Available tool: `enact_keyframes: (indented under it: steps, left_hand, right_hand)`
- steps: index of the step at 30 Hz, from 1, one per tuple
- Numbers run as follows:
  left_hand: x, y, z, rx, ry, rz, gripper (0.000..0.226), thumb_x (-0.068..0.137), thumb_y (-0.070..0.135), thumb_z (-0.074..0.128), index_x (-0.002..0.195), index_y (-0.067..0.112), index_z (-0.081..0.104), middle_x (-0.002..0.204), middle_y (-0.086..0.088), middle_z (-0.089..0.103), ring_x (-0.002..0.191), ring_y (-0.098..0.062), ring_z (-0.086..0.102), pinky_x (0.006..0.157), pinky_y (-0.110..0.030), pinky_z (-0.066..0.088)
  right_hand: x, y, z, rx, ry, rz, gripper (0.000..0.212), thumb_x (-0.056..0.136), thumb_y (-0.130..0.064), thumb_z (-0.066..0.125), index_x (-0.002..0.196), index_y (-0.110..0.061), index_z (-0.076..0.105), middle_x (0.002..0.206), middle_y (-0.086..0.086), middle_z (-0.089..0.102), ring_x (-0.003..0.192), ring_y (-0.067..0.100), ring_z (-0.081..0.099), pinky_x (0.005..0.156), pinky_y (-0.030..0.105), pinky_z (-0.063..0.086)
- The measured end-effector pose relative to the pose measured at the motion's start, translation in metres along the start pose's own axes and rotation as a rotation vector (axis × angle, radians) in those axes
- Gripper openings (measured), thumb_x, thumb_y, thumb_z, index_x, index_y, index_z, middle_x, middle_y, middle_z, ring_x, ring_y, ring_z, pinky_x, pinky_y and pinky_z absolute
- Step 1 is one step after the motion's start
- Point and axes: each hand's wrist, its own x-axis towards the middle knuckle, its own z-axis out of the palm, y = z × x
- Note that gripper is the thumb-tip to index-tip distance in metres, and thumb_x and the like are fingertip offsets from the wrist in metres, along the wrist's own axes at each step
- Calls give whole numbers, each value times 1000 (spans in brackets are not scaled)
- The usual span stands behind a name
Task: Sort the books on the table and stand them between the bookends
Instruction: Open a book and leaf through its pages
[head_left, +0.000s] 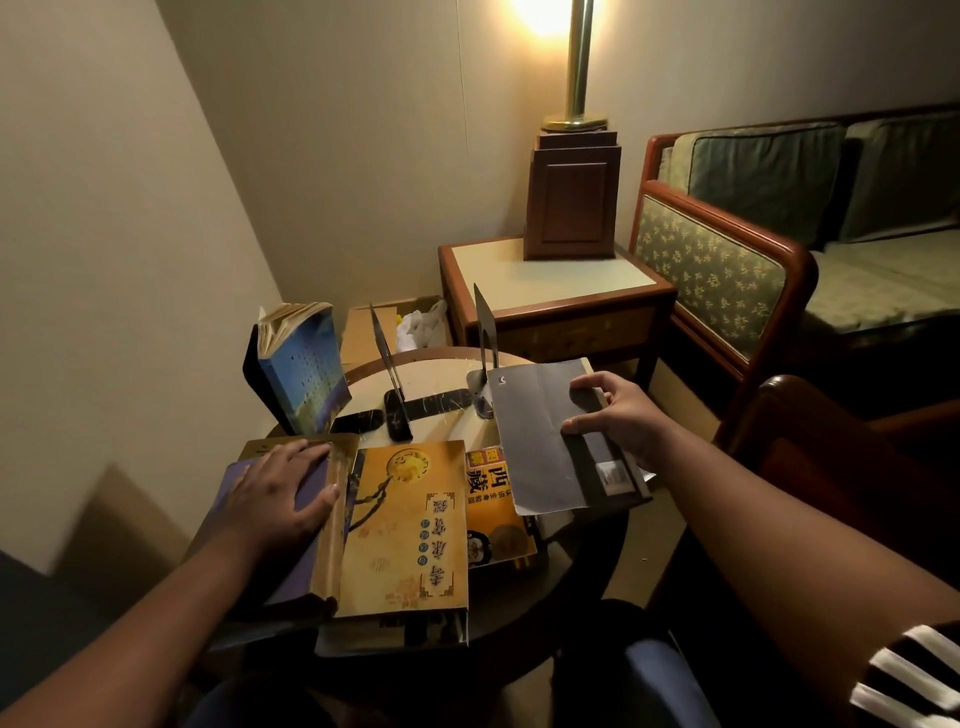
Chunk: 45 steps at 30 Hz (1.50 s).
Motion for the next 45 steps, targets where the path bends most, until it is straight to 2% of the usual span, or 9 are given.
enact_keyframes:
  steps: [12,15,23,26,33,35,38,42,45]
  left_hand:
    - [2,11,-10,30,-57,-30,83,73,74,29,147,36,37,153,2,37,139,-20,35,112,-46,32]
    - [4,15,-17,-75,-89,-34,87,72,74,36,146,29,40,151,-2,41,137,-21,39,112,-45,34]
    - [-8,29,-38,-588,154,-51,43,101,28,49,143,22,46,137,-1,57,126,-12,53,96,-18,41]
    - [-14,32,-39,-546,186,16,44,99,35,53,142,30,46,141,9,51,127,-4,47,100,-21,40]
    - [-11,31,-29,-149,-11,163,62,84,62,54,138,32,53,150,-2,43,137,-21,37,109,-48,38]
    - [-10,30,-25,-90,-56,139,62,85,63,54,140,34,51,152,-2,39,140,-22,33,111,-51,34]
    - [-10,30,-23,-28,-102,118,76,77,75,39,141,36,48,153,-2,38,141,-23,31,111,-52,33]
    - [-10,28,-22,-23,-104,123,84,73,77,30,142,34,46,153,-2,39,141,-22,32,110,-51,34]
    - [-9,29,-20,-38,-103,130,82,74,77,30,142,33,47,152,-2,40,140,-21,34,109,-51,35]
  right_hand:
    - [-31,-88,52,135,-114,-185,66,74,-11,83,131,-24,51,119,7,51,100,28,63,69,29,59]
    - [-33,-87,80,142,-137,-182,65,72,-14,85,128,-29,53,120,8,52,102,30,63,74,36,61]
    - [-34,-57,151,239,-171,-94,61,72,-11,85,123,-28,57,122,5,56,101,30,64,68,34,60]
    - [-31,-41,165,232,-143,-48,65,69,-15,87,123,-30,55,126,4,55,105,30,62,70,40,60]
    - [-27,-21,185,-213,-98,-121,56,84,-32,77,131,-34,47,134,7,43,98,16,54,64,25,54]
    - [-25,-16,190,-407,-87,-104,53,87,-46,69,134,-42,43,138,11,36,112,27,50,76,35,58]
    - [-27,-14,192,-665,-93,-110,55,92,-60,54,142,-51,34,144,12,31,134,37,31,104,51,42]
    - [-31,-17,190,-796,-50,-172,52,95,-59,47,145,-50,36,155,9,24,144,37,19,112,55,30]
    - [-35,-25,189,-848,-5,-333,37,96,-46,53,133,-43,53,154,7,33,142,34,26,107,55,35]
